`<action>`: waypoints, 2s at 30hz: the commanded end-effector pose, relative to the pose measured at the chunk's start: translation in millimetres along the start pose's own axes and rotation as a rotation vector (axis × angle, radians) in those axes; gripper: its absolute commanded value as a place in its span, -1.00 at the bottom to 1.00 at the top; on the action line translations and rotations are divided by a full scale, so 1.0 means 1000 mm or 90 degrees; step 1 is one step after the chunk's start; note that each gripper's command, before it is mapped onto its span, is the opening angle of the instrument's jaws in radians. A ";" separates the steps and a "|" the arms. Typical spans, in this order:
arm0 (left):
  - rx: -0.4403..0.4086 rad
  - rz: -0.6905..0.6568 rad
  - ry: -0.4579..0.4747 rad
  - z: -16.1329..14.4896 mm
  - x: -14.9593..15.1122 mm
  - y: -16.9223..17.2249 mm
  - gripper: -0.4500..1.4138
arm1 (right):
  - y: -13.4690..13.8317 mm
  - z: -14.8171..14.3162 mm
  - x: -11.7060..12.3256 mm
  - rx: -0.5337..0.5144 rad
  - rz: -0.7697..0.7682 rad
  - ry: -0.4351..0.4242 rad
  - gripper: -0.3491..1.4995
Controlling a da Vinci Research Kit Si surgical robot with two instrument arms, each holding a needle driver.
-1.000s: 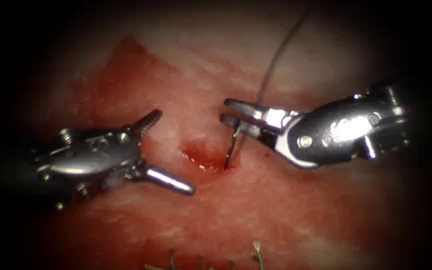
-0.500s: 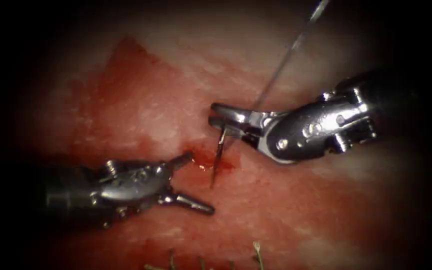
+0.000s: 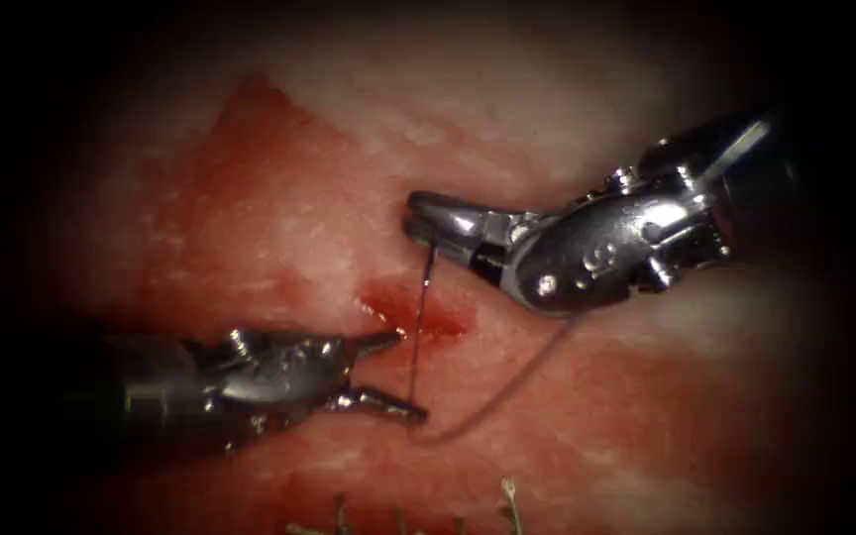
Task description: Wound Closure
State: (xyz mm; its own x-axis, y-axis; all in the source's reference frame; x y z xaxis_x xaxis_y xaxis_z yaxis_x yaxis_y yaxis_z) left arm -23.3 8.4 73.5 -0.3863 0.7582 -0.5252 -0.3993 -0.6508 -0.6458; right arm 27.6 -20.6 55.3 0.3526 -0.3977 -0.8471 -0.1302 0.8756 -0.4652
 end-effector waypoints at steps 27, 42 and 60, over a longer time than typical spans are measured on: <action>-0.012 0.000 -0.004 0.0005 -0.0006 0.0003 -0.17 | -0.0057 0.0013 -0.0038 -0.005 -0.091 0.013 -1.00; -0.014 -0.007 -0.006 0.0006 -0.0009 -0.0001 -0.28 | -0.0112 -0.0007 -0.0075 -0.026 -0.054 -0.016 -1.00; -0.015 -0.004 -0.014 0.0007 -0.0013 -0.0004 -0.33 | -0.0131 0.0017 -0.0061 0.098 0.001 -0.033 -1.00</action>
State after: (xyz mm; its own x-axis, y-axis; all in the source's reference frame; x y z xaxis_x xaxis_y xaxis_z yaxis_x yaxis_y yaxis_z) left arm -22.5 8.4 74.3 -0.4017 0.7593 -0.5120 -0.3828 -0.6471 -0.6593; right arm 28.4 -28.2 66.5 0.4019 -0.3832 -0.8316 0.0119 0.9103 -0.4137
